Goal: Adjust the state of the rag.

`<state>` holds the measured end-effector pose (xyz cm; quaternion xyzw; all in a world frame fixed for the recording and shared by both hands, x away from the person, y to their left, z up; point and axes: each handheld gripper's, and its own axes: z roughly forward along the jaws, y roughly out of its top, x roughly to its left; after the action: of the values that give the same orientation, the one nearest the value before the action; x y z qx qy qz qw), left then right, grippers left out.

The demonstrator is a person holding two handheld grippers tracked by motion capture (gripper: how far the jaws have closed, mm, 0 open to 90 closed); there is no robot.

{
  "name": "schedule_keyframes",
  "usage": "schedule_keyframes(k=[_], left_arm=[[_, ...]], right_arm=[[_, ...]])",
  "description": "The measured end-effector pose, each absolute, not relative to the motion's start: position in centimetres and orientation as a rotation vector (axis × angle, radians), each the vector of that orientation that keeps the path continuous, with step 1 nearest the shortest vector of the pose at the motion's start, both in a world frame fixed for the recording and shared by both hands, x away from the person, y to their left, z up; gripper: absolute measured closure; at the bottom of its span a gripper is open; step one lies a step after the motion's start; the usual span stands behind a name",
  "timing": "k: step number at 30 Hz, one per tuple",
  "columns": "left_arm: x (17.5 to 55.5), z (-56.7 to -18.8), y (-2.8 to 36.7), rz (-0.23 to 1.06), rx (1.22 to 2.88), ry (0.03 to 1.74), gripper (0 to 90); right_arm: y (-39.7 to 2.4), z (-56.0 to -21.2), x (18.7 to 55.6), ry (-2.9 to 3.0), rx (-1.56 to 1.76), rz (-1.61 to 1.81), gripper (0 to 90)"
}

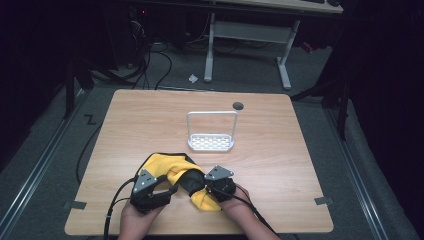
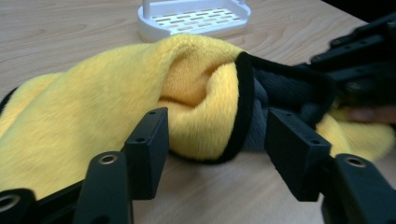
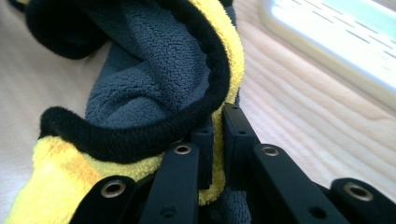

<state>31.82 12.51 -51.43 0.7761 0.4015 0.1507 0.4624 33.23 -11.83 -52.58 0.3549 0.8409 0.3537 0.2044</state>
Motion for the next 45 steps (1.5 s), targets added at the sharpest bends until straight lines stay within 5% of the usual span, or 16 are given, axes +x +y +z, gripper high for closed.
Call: schedule_keyframes(k=[2,4,8,19,29,30,33,45], left_arm=[[32.3,-51.8,12.3,0.404,1.941,1.01,42.5],[32.7,-52.2,12.5,0.389,1.947,1.029,61.2],[33.2,-52.5,13.3,0.361,1.96,1.058,76.4],[32.8,-52.7,15.9,0.356,1.966,1.088,76.9],[33.0,-52.7,16.2,0.351,1.946,1.09,76.3],[33.0,-52.7,16.2,0.35,1.95,1.086,76.2],[33.0,-52.7,16.1,0.344,1.94,1.08,75.5],[32.8,-52.6,16.1,0.334,1.948,1.056,75.4]], right_arm=[[-11.5,-52.5,32.7,2.362,0.98,1.003,83.9],[-11.2,-52.5,31.9,2.379,0.967,1.019,82.6],[-11.7,-51.2,31.0,2.379,0.99,1.108,67.8],[-13.0,-51.9,33.3,2.306,1.051,1.035,69.9],[-10.2,-52.6,31.8,2.451,0.986,1.132,55.7],[-10.0,-52.8,31.6,2.461,0.98,1.1,56.8],[-9.7,-52.9,31.1,2.45,0.922,1.053,82.3],[-17.0,-52.0,33.0,2.299,1.058,0.867,85.4]])
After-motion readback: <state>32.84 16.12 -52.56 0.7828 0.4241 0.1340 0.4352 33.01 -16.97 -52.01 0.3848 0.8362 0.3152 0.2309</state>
